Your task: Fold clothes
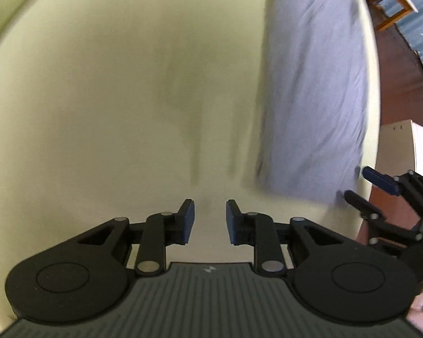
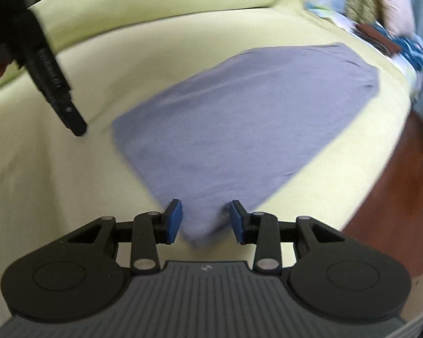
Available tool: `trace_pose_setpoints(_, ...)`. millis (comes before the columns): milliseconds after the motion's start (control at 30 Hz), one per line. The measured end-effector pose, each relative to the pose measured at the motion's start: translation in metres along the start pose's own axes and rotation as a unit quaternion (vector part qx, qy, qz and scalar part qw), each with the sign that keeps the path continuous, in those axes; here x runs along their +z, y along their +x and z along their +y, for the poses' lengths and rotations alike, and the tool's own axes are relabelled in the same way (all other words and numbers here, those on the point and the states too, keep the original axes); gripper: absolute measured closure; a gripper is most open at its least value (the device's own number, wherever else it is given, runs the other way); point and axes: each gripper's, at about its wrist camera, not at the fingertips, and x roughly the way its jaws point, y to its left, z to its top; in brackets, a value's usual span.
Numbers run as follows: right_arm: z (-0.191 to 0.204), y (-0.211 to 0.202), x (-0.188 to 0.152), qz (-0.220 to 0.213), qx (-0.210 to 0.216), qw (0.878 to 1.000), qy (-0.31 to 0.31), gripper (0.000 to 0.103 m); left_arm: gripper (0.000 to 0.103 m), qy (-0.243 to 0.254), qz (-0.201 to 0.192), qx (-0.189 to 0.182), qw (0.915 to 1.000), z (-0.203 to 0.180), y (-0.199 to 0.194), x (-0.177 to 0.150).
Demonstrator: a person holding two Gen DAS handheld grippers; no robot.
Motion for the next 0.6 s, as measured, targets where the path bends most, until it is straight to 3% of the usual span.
trace_pose_setpoints(133, -0.057, -0.005, 0.021, 0.0, 0.002, 0.997, 0.075, 0.065, 0.051, 0.062, -0.044, -0.007, 0.9971, -0.03, -0.007, 0.065)
trace_pose_setpoints(233, -0.116, 0.006, 0.044, -0.023, 0.003, 0.991, 0.129, 0.065, 0.051, 0.101, -0.071, -0.033, 0.9918, -0.061, 0.003, 0.144)
trace_pose_setpoints(333, -0.163, 0.026, 0.063, -0.047, 0.018, 0.982, 0.179, 0.058, 0.051, 0.129, -0.092, -0.048, 0.9863, -0.084, 0.019, 0.219)
trace_pose_setpoints(433, -0.216, 0.055, 0.089, -0.085, 0.038, 0.971, 0.222, 0.058, 0.05, 0.133, -0.101, -0.058, 0.9842, -0.088, 0.035, 0.261)
trace_pose_setpoints(600, -0.263, 0.096, 0.128, -0.098, 0.048, 0.964, 0.244, 0.057, 0.05, 0.135, -0.087, -0.061, 0.985, -0.103, 0.075, 0.325)
